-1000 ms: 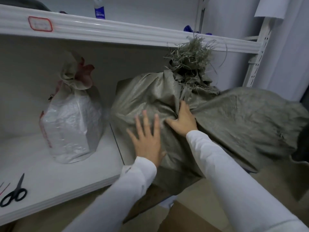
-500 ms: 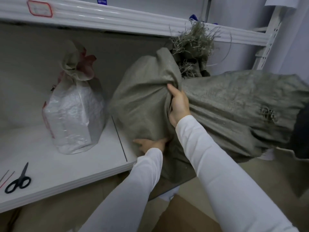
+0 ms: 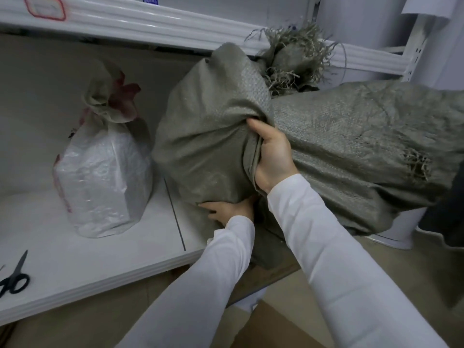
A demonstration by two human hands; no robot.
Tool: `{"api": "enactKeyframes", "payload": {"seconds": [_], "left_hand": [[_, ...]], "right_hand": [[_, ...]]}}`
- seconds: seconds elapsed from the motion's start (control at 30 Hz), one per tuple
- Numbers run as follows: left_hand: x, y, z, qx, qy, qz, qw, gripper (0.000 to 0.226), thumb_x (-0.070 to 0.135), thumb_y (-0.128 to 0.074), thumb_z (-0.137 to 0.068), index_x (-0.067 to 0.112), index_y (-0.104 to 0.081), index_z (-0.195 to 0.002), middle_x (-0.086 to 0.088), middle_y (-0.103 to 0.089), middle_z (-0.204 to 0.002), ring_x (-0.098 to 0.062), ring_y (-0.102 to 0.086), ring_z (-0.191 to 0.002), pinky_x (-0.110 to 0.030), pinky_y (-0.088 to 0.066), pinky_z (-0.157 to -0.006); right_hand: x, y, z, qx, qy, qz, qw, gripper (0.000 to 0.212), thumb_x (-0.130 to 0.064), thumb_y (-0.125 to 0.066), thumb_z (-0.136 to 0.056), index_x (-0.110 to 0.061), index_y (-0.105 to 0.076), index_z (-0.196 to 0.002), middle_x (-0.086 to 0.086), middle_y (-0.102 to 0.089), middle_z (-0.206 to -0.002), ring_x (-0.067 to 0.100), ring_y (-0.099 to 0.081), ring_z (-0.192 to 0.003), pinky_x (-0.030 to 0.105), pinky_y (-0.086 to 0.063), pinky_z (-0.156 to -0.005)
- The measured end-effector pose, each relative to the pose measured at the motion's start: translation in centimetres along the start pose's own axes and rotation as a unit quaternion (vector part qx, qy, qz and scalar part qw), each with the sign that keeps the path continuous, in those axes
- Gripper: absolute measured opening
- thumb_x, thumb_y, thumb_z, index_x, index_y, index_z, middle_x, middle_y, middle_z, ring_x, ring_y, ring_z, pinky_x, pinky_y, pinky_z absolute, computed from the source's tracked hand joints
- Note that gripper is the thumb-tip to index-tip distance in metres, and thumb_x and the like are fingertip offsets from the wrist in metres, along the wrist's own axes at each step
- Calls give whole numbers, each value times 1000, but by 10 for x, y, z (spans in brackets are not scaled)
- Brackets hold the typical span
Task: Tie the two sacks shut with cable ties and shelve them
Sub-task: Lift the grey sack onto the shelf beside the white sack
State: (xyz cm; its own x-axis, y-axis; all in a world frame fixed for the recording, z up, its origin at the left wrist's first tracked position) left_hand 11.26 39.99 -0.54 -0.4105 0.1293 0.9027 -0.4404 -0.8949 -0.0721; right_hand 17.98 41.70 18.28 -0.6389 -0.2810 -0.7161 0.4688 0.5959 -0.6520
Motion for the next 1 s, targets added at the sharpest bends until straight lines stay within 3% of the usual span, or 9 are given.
{"api": "enactKeyframes", "payload": {"seconds": [0.23, 0.37, 0.5, 0.57, 0.63, 0.7, 0.83, 0.93, 1.0], "left_hand": [[11, -3, 5, 18, 15, -24, 999, 149, 38, -90, -54, 11, 23, -147, -17, -17, -148, -36, -37, -131, -46, -30, -111], [27, 5, -1, 14, 19, -58, 998, 142, 42, -86, -61, 5, 21, -146, -21, -14, -150, -37, -31, -135, -45, -27, -111], [68, 40, -23, 95, -70, -81, 990, 101, 19, -65, -86, 7, 12, -150, -22, -21, -150, -35, -32, -136, -41, -23, -112], [77, 50, -27, 100, -88, -115, 984, 97, 17, -62, -88, 13, 11, -151, -21, -23, -150, -33, -32, -136, -41, -21, -113], [78, 50, -25, 88, -93, -146, 981, 99, 20, -63, -88, 18, 14, -151, -22, -20, -150, -33, -35, -135, -39, -24, -112], [77, 46, -18, 71, -111, -183, 974, 101, 23, -63, -89, 17, 16, -150, -24, -21, -148, -31, -38, -132, -38, -27, -110], [70, 30, -11, 23, -151, -202, 967, 103, 20, -65, -86, 18, 15, -151, -24, -16, -151, -33, -40, -130, -40, -33, -106], [54, 16, -13, -48, -211, -229, 949, 115, 26, -74, -78, 21, 16, -150, -21, -4, -156, -35, -35, -135, -40, -33, -107], [46, 12, -14, -92, -266, -261, 924, 123, 29, -79, -72, 21, 16, -150, -16, 0, -157, -32, -30, -139, -36, -31, -109]], "right_hand": [[-15, -5, -7, -22, 17, 41, 999, 50, -10, -59, -83, 6, -54, -130, 24, -64, -122, 34, -61, -115, 38, -52, -94], [-39, -34, -7, -81, 86, 205, 972, 21, 1, -59, -88, -4, -63, -107, 12, -71, -99, 25, -68, -95, 36, -54, -88], [-44, -27, -11, -62, 190, 616, 762, 28, -17, -68, -81, -10, -58, -107, 8, -65, -105, 25, -61, -100, 43, -48, -92], [-28, 15, -11, -31, 128, 706, 696, 52, -28, -71, -76, -21, -54, -124, 3, -60, -127, 24, -54, -120, 51, -43, -101], [-5, 71, -1, 1, 7, 815, 579, 87, -45, -75, -72, -31, -31, -146, 1, -29, -156, 30, -23, -145, 65, -19, -113], [22, 114, 19, -10, -96, 869, 486, 117, -59, -78, -64, -35, -6, -153, -1, 1, -163, 33, 6, -149, 72, 2, -111], [67, 141, 30, -27, -116, 896, 428, 138, -60, -82, -55, -36, 14, -151, 0, 7, -163, 36, 8, -149, 79, 5, -103], [81, 143, 23, 30, -77, 919, 387, 129, -58, -77, -65, -31, 16, -151, 3, -2, -163, 37, -1, -148, 83, 4, -98], [86, 137, 17, 73, -31, 919, 386, 114, -50, -71, -74, -27, 9, -153, 7, -11, -161, 36, -14, -146, 82, 2, -99]]}}
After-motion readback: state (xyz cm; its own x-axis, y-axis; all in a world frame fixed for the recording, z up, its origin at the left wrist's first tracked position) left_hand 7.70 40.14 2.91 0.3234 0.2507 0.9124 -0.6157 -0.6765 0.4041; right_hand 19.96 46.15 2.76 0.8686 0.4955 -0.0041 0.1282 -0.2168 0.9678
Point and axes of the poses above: each hand's wrist, its own z-axis away from the middle knuckle, its own y-axis out of the back of the hand, x = y × z, the point moved 10 cm from there along -z, towards the middle knuckle
